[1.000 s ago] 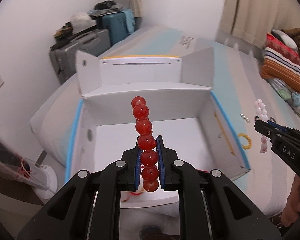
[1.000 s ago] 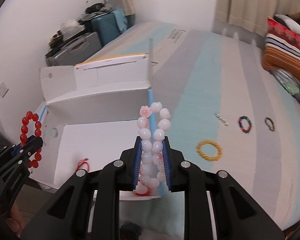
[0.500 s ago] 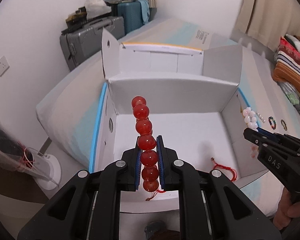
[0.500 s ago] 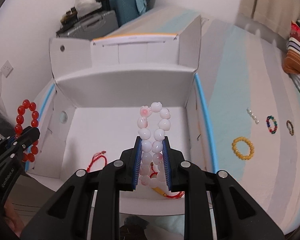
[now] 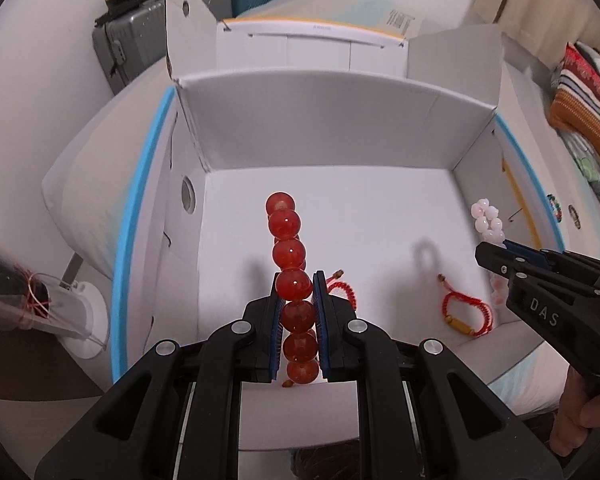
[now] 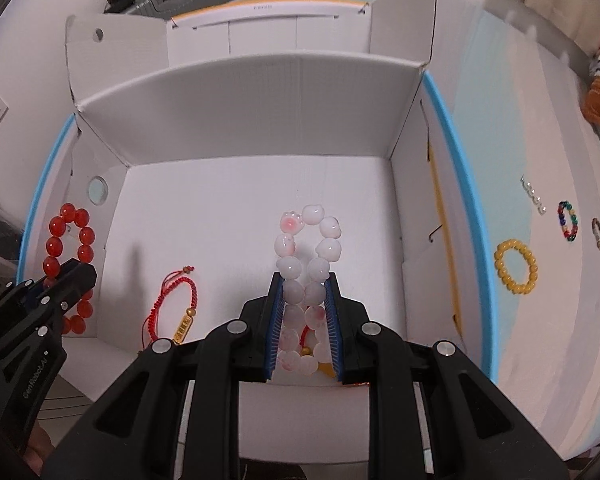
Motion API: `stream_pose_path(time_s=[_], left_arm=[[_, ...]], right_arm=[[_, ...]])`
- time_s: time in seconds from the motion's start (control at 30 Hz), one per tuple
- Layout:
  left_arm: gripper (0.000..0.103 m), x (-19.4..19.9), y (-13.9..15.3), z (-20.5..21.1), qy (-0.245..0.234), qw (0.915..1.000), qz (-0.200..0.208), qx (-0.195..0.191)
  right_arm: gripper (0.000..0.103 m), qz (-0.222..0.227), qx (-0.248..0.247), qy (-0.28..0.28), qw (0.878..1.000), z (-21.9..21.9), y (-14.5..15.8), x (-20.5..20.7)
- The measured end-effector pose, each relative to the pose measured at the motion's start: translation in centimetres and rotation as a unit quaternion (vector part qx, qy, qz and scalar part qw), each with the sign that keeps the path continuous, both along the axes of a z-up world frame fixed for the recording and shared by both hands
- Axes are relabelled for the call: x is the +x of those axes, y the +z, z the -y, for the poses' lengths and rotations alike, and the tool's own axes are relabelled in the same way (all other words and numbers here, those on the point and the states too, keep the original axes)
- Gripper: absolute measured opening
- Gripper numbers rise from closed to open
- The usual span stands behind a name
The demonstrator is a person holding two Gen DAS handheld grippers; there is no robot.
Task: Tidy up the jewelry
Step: 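Open both tools to drop the bead bracelets into the box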
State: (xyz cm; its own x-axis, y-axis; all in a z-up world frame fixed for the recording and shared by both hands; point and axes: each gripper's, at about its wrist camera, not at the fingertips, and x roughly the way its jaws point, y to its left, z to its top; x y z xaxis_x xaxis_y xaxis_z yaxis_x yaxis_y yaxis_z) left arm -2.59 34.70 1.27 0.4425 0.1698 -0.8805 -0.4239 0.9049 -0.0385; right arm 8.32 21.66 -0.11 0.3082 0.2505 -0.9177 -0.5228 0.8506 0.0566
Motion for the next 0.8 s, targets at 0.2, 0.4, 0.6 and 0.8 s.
stream_pose_path(time_s=[0.2, 0.4, 0.6, 0.8], left_arm=[[0.013, 0.2, -0.7, -0.5, 0.000, 0.9999, -0.012, -0.005], [0.015, 0.4, -0.2, -0.6, 0.005, 0.9999, -0.009, 0.001], [0.030, 0.3, 0.3, -0.7, 0.017, 0.9998, -0.009, 0.005], [0.048, -0.3, 1.1, -0.5, 0.024, 0.9996, 0.002, 0.011]], right_arm=[[0.019, -0.008, -0.004, -0.001, 1.000, -0.3, -0.8, 0.2], [0.021, -0.016, -0.008, -0.008, 1.000, -0.7, -1.2, 0.5], [0.032, -0.014, -0.003, -0.010, 1.000, -0.6, -0.9, 0.6], [0.060, 0.002, 0.011, -0.018, 1.000, 0.2, 0.5, 0.4]])
